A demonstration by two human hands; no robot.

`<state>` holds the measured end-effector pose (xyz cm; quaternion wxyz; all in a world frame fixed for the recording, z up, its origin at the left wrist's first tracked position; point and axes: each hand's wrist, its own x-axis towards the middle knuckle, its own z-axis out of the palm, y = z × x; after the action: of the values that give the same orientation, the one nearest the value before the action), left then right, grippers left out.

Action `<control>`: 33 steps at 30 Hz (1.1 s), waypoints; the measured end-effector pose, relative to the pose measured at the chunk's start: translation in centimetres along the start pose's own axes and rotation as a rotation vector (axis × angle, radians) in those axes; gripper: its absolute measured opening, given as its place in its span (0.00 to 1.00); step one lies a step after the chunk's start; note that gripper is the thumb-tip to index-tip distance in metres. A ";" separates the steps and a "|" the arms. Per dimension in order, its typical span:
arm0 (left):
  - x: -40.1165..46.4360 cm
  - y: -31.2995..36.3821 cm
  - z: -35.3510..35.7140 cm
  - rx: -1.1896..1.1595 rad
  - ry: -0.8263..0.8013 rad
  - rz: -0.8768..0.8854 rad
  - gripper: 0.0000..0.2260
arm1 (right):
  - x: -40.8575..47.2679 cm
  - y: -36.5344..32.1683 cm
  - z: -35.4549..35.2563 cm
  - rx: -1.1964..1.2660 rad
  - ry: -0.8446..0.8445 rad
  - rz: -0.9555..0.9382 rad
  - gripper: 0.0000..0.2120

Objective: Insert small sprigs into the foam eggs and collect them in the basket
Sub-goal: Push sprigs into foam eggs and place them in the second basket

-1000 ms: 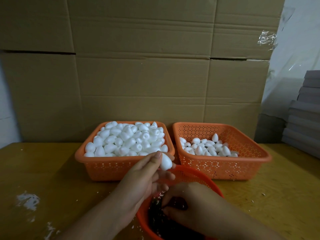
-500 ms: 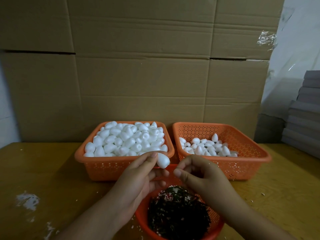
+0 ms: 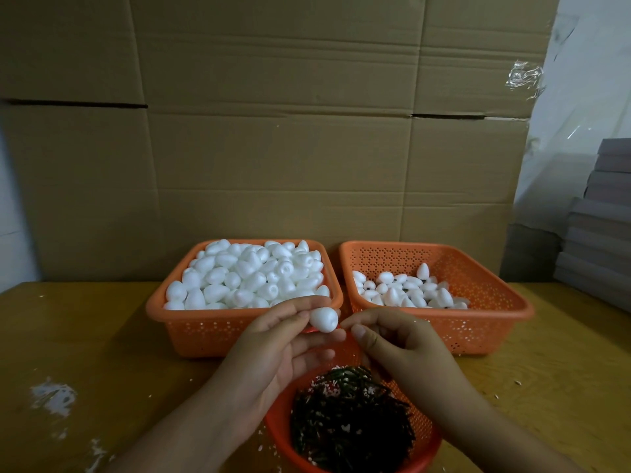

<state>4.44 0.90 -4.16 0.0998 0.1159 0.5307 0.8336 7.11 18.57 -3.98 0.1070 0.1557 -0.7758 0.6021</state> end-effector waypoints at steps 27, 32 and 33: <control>0.9 -0.6 -0.5 0.047 -0.069 -0.007 0.19 | 0.0 0.4 0.1 0.028 -0.002 -0.014 0.06; 0.4 -0.6 -0.2 0.038 -0.043 -0.005 0.17 | 0.1 0.5 0.1 0.038 -0.002 -0.014 0.06; 0.2 -0.6 -0.2 0.030 -0.041 -0.004 0.18 | 0.1 0.5 0.1 0.036 -0.002 -0.014 0.06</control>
<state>4.18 1.02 -4.75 0.1104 0.1334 0.5413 0.8228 6.85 18.58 -4.44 0.1077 0.1635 -0.7638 0.6151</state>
